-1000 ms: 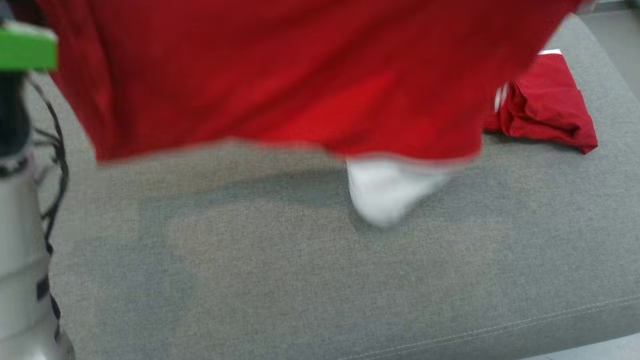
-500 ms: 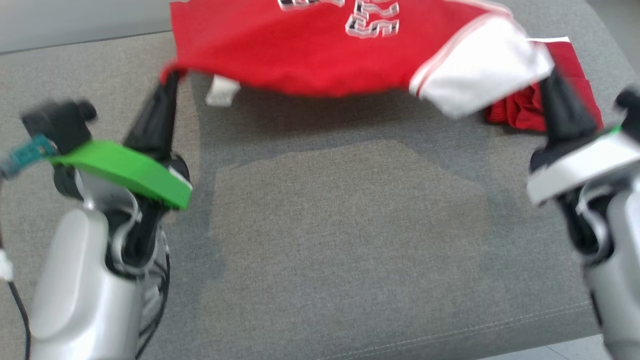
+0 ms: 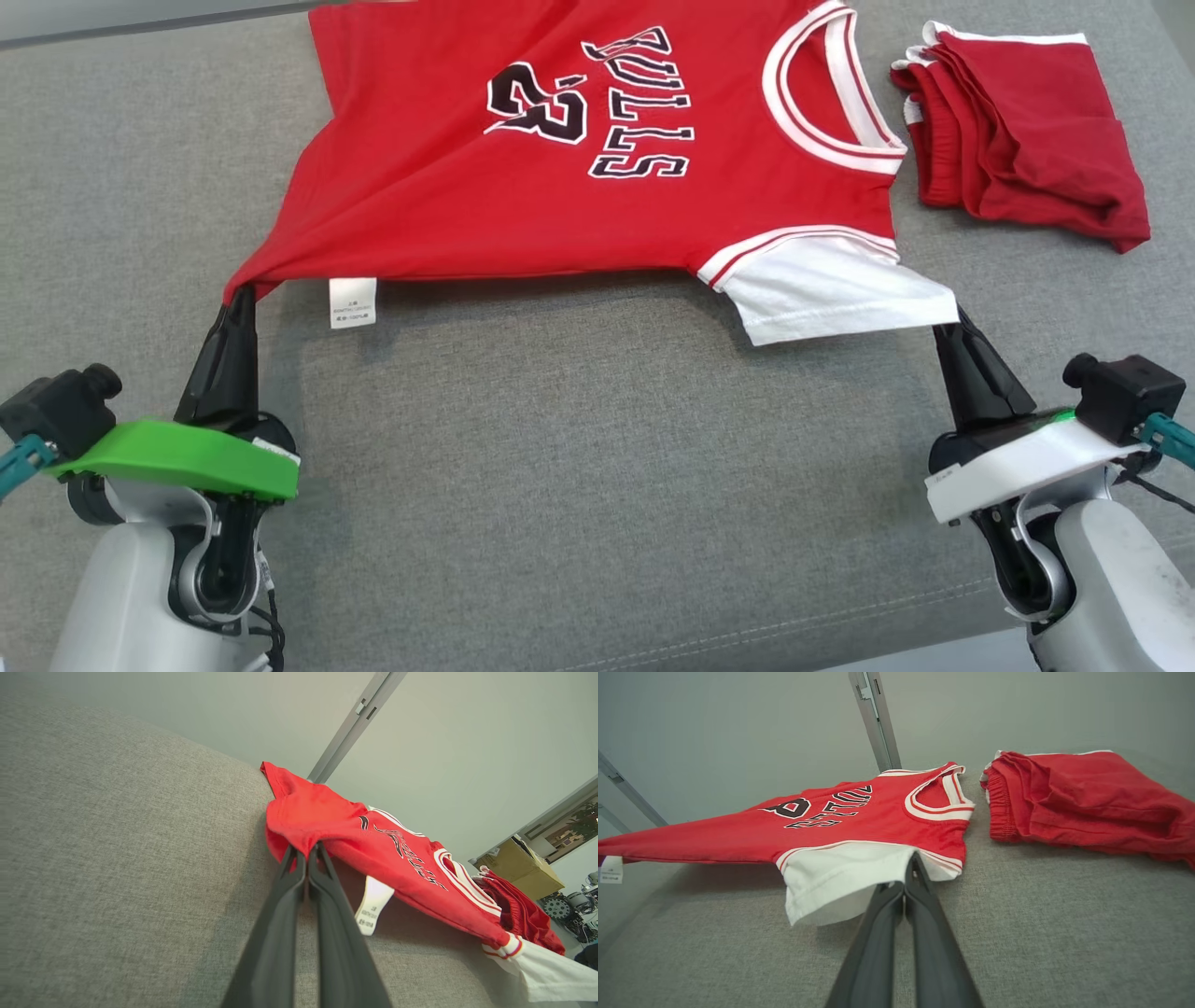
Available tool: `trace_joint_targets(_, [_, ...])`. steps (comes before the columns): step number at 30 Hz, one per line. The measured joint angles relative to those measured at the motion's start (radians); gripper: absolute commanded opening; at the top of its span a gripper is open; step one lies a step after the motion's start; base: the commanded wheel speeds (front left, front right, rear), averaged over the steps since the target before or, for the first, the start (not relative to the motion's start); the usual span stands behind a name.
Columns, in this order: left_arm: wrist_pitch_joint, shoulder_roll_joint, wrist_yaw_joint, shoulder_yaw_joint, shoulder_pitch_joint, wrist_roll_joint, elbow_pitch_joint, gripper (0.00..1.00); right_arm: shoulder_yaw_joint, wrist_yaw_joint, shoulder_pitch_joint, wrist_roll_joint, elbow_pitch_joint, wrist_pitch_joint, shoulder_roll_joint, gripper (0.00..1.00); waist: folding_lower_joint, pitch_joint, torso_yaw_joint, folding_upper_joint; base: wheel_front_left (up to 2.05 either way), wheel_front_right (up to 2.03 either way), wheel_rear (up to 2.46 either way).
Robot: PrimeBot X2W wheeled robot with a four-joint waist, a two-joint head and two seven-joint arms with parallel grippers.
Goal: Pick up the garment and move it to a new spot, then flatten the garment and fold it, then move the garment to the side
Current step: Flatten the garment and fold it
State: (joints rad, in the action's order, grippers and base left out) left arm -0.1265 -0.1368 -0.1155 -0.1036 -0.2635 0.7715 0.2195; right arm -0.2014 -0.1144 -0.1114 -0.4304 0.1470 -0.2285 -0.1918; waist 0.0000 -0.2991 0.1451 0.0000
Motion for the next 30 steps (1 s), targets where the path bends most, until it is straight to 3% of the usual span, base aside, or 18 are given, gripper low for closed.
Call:
trace_joint_targets(7, [-0.093,-0.009,-0.003,0.045,0.071,0.017,-0.009,0.0,-0.034,-0.009,-0.007,0.029,-0.071,-0.006,-0.035,0.0,0.0,0.035,-0.006,0.0,0.0,0.0,0.0])
trace_joint_targets(12, [-0.096,-0.026,-0.008,0.055,0.12,0.017,-0.035,0.0,-0.065,-0.009,0.012,0.036,-0.094,-0.006,-0.053,0.0,0.0,0.062,-0.001,0.0,0.0,0.0,0.0])
trace_joint_targets(24, [-0.094,-0.001,-0.009,-0.059,0.27,0.016,0.006,0.0,-0.117,-0.009,0.189,-0.007,0.028,0.009,-0.045,0.0,0.0,0.089,-0.001,0.0001,0.0,0.0,0.0])
trace_joint_targets(30, [-0.093,-0.005,-0.009,-0.06,0.29,0.016,0.018,0.0,-0.117,-0.009,0.208,-0.017,0.03,0.009,-0.046,0.0,0.0,0.089,-0.01,0.0,0.0,0.0,0.0])
